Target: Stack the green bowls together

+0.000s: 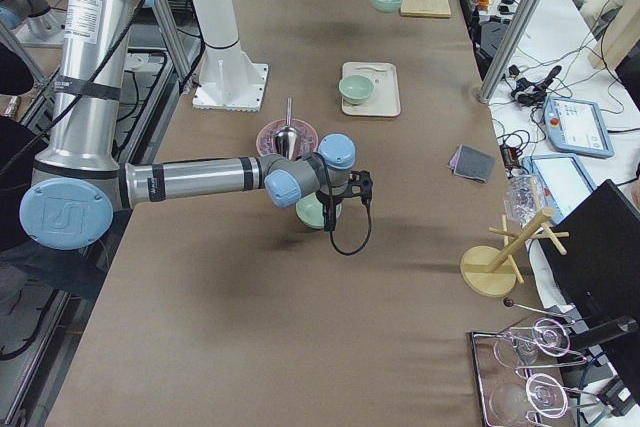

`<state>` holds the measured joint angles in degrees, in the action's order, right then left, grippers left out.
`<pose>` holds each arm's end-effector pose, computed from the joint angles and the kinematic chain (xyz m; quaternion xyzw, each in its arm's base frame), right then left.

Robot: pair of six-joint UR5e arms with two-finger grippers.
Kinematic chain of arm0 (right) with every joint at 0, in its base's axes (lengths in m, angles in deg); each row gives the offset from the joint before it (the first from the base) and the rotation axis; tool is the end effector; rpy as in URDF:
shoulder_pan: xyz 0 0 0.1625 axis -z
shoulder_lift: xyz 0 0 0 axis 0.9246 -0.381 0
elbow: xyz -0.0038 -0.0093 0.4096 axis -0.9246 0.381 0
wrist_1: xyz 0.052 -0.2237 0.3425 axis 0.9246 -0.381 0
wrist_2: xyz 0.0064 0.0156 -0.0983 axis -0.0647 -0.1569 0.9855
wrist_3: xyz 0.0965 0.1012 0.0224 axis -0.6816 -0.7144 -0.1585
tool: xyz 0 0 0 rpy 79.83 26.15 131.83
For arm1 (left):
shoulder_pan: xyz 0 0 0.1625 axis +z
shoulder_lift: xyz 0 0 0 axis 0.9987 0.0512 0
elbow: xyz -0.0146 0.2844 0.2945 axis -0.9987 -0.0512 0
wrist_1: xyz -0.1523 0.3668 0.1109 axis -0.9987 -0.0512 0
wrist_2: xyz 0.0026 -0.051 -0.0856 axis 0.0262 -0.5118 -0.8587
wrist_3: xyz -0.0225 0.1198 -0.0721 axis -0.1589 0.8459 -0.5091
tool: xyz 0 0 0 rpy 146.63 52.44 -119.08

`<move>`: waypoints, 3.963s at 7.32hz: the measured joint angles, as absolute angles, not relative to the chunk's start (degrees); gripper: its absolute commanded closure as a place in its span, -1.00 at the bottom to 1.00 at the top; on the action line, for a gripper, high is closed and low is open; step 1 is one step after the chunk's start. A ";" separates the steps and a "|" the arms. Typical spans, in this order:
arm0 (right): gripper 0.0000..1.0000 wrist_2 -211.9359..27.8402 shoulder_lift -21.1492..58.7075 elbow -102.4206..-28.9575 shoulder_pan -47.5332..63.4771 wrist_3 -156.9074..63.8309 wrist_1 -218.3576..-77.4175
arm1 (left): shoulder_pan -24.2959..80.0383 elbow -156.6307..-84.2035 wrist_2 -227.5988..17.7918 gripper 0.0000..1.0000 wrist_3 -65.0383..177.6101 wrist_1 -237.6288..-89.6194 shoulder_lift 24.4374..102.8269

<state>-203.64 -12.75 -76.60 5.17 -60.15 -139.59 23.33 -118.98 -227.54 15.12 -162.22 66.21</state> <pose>-0.1743 -0.4070 0.5988 -0.0104 -0.4181 -0.0589 0.9064 0.2692 -0.5874 0.3822 -0.0094 0.5466 -0.0351 0.8366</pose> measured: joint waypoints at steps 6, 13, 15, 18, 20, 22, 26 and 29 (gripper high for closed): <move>1.00 -203.28 -12.30 -74.07 9.46 -59.99 -139.03 | 32.12 -119.11 -223.27 1.00 4.19 -162.29 74.17; 1.00 -206.82 -10.30 -73.66 6.64 -60.16 -139.37 | 39.57 -118.89 -216.32 1.00 -2.49 -162.31 78.04; 1.00 -209.51 -8.42 -73.60 3.43 -60.44 -139.91 | 43.17 -118.83 -214.25 1.00 -5.54 -162.37 79.98; 1.00 -210.07 -6.40 -73.51 2.00 -62.01 -140.12 | 49.46 -117.16 -207.16 1.00 -7.95 -163.12 83.49; 1.00 -210.09 -5.73 -73.53 1.78 -62.50 -140.22 | 51.70 -113.27 -204.27 1.00 -8.07 -165.12 86.75; 1.00 -210.09 -5.43 -73.60 1.70 -62.63 -140.57 | 52.58 -112.35 -202.71 1.00 -7.98 -165.93 87.44; 1.00 -210.09 -5.24 -73.67 1.69 -62.64 -140.66 | 52.17 -112.28 -201.49 -0.97 -7.42 -166.22 87.25; 1.00 -210.67 -3.87 -73.66 1.38 -62.94 -141.21 | 51.96 -112.23 -197.00 -0.97 -7.89 -168.51 87.01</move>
<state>-210.67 -3.87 -73.66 1.38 -62.94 -141.21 51.96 -112.23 -197.00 -7.89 -168.51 87.01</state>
